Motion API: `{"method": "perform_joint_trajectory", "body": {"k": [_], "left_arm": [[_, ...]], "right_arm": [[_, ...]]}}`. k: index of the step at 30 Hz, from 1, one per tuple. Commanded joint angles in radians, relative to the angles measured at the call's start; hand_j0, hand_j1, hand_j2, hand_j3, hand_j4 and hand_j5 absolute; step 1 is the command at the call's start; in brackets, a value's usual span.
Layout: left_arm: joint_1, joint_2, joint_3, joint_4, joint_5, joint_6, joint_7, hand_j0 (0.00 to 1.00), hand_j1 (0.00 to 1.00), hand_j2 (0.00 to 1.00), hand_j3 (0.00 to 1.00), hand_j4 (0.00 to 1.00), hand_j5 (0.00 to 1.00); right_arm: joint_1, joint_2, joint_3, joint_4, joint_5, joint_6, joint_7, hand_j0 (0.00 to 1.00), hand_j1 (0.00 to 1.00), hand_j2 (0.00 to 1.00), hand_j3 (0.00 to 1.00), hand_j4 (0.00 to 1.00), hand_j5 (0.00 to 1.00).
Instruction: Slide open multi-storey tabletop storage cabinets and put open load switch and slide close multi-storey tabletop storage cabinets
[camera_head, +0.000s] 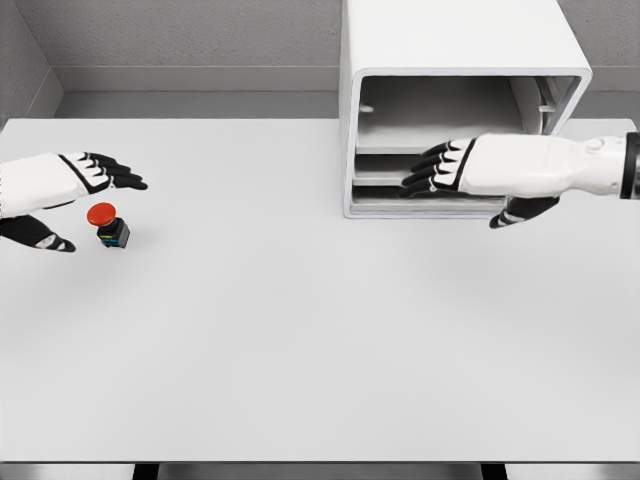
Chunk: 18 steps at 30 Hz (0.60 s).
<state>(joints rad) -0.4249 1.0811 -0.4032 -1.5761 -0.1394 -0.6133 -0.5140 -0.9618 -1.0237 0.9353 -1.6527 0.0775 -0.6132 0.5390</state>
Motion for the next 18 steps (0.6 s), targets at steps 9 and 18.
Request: {"method": "perform_joint_trajectory", "body": {"k": [9, 18], "left_arm": [[-0.028, -0.069, -0.003, 0.202, -0.062, 0.002, 0.002, 1.00, 1.00, 1.00, 1.00, 1.00, 1.00], [-0.104, -0.162, -0.075, 0.309, -0.151, 0.002, 0.002, 1.00, 1.00, 1.00, 1.00, 1.00, 1.00]], "right_arm": [[-0.009, 0.002, 0.016, 0.053, -0.007, 0.002, -0.149, 1.00, 1.00, 1.00, 1.00, 1.00, 1.00], [-0.018, 0.020, 0.040, 0.047, -0.004, 0.156, 0.064, 1.00, 1.00, 1.00, 1.00, 1.00, 1.00]]}}
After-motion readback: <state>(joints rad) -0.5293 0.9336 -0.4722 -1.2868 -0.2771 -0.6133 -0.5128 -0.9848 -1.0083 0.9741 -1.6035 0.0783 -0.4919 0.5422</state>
